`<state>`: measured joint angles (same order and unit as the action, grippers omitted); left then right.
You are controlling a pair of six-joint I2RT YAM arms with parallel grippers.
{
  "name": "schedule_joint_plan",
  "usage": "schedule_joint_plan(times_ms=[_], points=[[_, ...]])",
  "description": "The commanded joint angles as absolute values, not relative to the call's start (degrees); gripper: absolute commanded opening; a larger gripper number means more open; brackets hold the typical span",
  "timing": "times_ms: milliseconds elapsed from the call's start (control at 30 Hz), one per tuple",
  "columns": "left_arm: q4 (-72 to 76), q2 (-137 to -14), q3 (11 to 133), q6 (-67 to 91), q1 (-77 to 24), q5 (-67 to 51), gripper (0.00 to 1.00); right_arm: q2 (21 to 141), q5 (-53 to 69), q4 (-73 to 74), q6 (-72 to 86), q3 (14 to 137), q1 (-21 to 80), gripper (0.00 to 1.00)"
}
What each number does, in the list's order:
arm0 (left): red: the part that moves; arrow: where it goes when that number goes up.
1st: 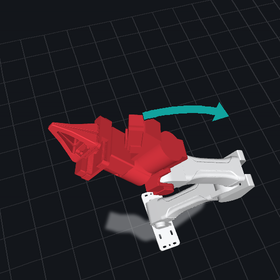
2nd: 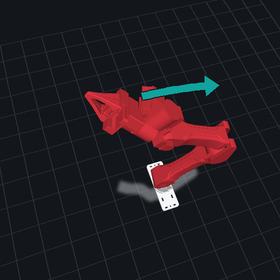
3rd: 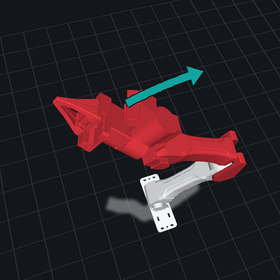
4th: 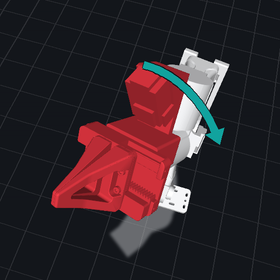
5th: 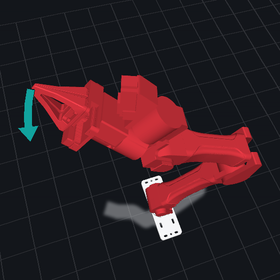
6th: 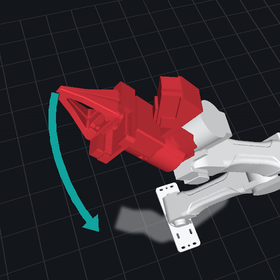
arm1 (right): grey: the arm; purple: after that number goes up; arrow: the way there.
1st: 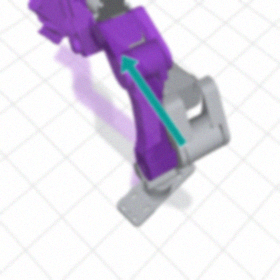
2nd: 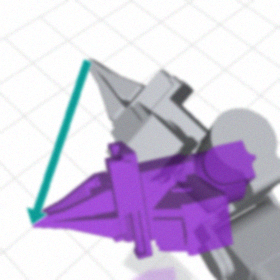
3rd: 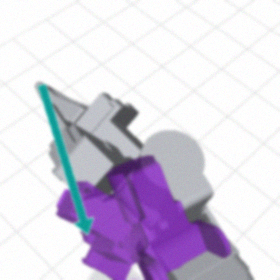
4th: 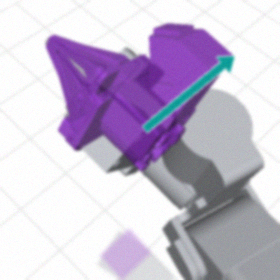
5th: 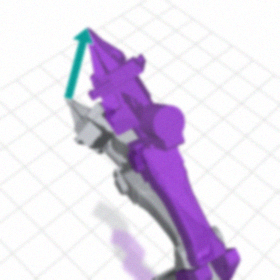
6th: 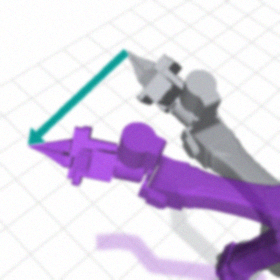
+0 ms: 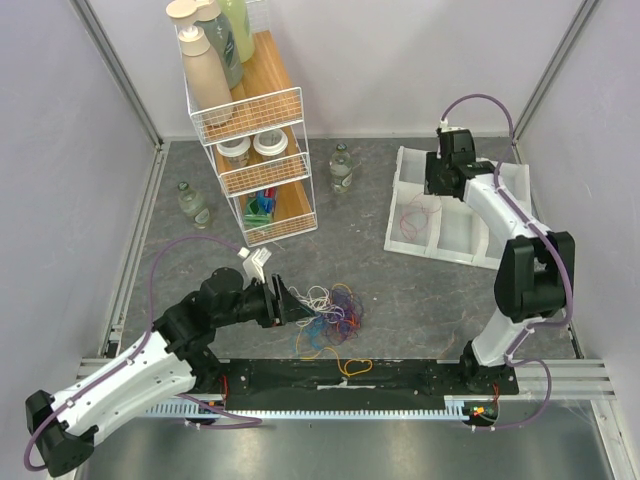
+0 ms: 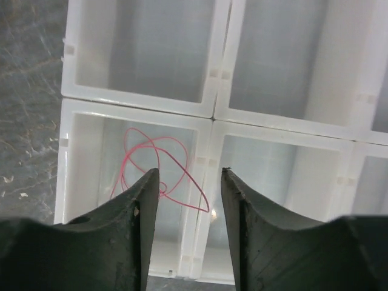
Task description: Untangle the cables
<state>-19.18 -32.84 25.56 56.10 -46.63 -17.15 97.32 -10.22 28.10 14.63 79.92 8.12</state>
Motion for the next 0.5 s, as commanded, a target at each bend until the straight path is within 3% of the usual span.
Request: schedule_joint_plan(times_ms=[0,100,233,400,467], points=[[-17.93,-30.76,25.84,55.28,-46.58,-18.11,0.64,100.19,-9.23,29.01,11.08,82.35,8.88,0.46],[-18.72,-31.20,26.37,54.67,-46.58,-18.37,0.64,101.68,-6.51,28.57,10.55,82.00,8.79,0.37],[-18.63,-31.20,26.10,54.75,-46.58,-18.02,0.64,102.48,-5.71,28.56,11.16,80.51,10.54,0.12],[-17.93,-30.94,24.87,55.28,-46.58,-17.58,0.64,99.23,-4.05,23.83,16.68,73.58,14.41,0.00],[-17.84,-31.99,25.13,55.02,-46.58,-17.40,0.64,100.45,-5.62,22.85,18.45,71.55,14.41,0.00]])
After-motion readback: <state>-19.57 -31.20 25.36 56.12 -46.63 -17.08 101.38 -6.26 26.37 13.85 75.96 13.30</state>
